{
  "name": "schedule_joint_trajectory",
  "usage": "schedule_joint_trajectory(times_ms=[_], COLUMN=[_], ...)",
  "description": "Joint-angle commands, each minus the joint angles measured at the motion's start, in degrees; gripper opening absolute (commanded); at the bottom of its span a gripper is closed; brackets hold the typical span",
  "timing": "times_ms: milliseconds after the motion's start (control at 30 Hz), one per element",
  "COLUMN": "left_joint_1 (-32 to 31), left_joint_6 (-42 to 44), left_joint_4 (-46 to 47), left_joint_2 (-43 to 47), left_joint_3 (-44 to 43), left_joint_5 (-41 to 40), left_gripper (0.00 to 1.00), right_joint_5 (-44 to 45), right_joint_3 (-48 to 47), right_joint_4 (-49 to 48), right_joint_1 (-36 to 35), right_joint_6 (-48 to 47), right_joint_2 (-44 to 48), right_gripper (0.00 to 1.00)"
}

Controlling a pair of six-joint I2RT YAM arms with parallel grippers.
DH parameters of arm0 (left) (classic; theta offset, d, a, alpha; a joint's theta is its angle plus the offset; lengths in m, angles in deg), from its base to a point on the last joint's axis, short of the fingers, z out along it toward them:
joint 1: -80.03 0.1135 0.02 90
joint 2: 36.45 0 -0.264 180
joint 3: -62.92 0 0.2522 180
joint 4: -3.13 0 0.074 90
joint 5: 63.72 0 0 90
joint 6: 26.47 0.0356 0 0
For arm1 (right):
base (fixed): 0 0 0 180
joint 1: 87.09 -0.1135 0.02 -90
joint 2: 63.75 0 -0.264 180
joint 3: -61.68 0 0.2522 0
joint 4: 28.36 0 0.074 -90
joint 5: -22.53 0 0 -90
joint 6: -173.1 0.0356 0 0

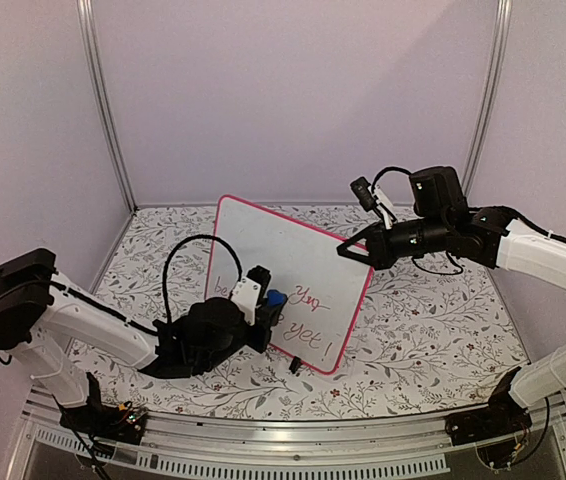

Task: Erase the whiteboard
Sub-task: Erase the center of the whiteboard.

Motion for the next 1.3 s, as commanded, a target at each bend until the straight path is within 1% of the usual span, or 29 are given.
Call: schedule_joint_trajectory(times_ms=[0, 200, 367, 633, 900, 1100, 1267], left_joint_1=[-1.5, -2.35, -2.34, -2.26, -1.44, -0.71, -0.75], left_joint_6=[-2.46, -2.83, -0.49, 4.17, 6.71, 6.73, 4.53], left_joint_4=[-4.17, -4.27, -2.53, -1.88, -1.88, -2.62, -3.45], left_joint_2=[-2.83, -2.24, 0.12, 0.86, 0.76, -0.33, -1.79], left_joint_3=[2.49, 2.89, 1.92, -3.02, -5.96, -7.24, -6.18], left_joint_5=[0.17, -0.71, -0.69, -0.93, -1.19, -0.41, -0.08], left_gripper=[0.09, 0.09, 0.09, 0.1, 0.1, 0.1, 0.1], right_joint_5=[-2.39, -2.39, -2.39, -2.39, -2.39, -2.47, -2.47], right_joint_3=[0.6, 0.67, 0.68, 0.74, 0.86, 0.93, 0.99], right_joint_4=[3.17, 3.03, 3.06, 3.07, 2.97, 2.99, 2.92], right_joint_1=[-1.24, -1.24, -1.24, -1.24, -1.24, -1.24, -1.24], right_joint_6=[-3.02, -2.99, -2.94, -2.94, -3.02, -3.02, -3.02], right_joint_2=[-0.97, -1.01, -0.92, -0.75, -0.42, -0.45, -0.48], right_gripper=[0.0, 0.0, 0.0, 0.0, 0.0, 0.0, 0.0])
